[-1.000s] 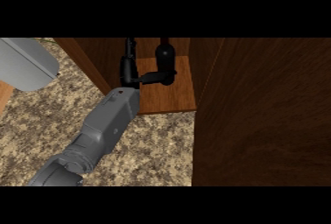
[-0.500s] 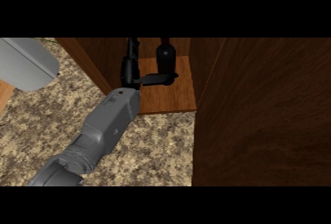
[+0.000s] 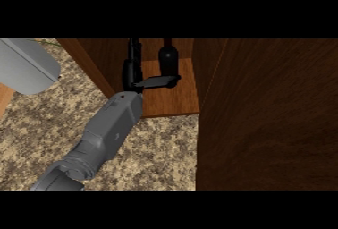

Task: Pick up the wine, place it into the cabinet and close the cabinet

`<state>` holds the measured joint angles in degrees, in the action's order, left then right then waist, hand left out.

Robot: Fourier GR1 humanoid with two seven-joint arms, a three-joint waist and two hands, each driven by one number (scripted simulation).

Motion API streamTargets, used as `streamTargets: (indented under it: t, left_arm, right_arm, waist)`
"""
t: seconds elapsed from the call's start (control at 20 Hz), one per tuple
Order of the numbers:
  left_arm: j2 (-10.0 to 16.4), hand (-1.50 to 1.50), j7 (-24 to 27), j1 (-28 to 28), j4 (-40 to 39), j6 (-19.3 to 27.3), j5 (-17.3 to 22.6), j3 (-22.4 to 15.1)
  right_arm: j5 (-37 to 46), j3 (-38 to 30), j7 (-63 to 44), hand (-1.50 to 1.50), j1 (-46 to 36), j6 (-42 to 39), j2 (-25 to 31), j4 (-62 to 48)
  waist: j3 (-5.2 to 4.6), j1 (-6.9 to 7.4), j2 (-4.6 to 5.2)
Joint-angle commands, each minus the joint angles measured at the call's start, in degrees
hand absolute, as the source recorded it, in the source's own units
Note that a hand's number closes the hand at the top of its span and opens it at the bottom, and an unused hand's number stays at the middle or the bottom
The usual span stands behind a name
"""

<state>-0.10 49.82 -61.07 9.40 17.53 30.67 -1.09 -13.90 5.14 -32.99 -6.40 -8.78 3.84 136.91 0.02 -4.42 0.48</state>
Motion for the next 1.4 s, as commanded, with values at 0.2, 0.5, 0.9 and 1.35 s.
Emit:
streamTargets:
  t: [0.2, 0.5, 0.9, 1.35]
  left_arm:
    - [0.1, -1.50, -0.9, 8.5, 6.4, 0.9, 7.9, -8.0]
    - [0.1, -1.50, -2.6, 17.0, 21.7, 8.3, 15.8, -22.9]
    - [0.1, -1.50, -5.1, 30.6, 45.2, 23.9, 15.6, -37.8]
    - [1.1, -1.50, -7.9, 42.6, 65.1, 30.2, 6.8, -42.4]
  right_arm:
    - [-0.7, -1.0, -2.1, -1.50, -1.1, 1.1, 0.4, 1.6]
    - [-0.6, -3.3, 3.5, -1.50, 1.8, -1.6, 0.8, -1.2]
    - [0.5, -1.7, -1.6, -1.50, 2.1, 1.7, 1.3, 5.1]
    - [-0.3, -2.3, 0.0, -1.50, 5.7, 0.3, 1.5, 6.7]
  waist:
    - [-0.06, 1.10, -0.46]
    - [-0.01, 2.03, -0.45]
    - [-0.01, 4.07, -0.80]
    - [-0.01, 4.55, -0.73]
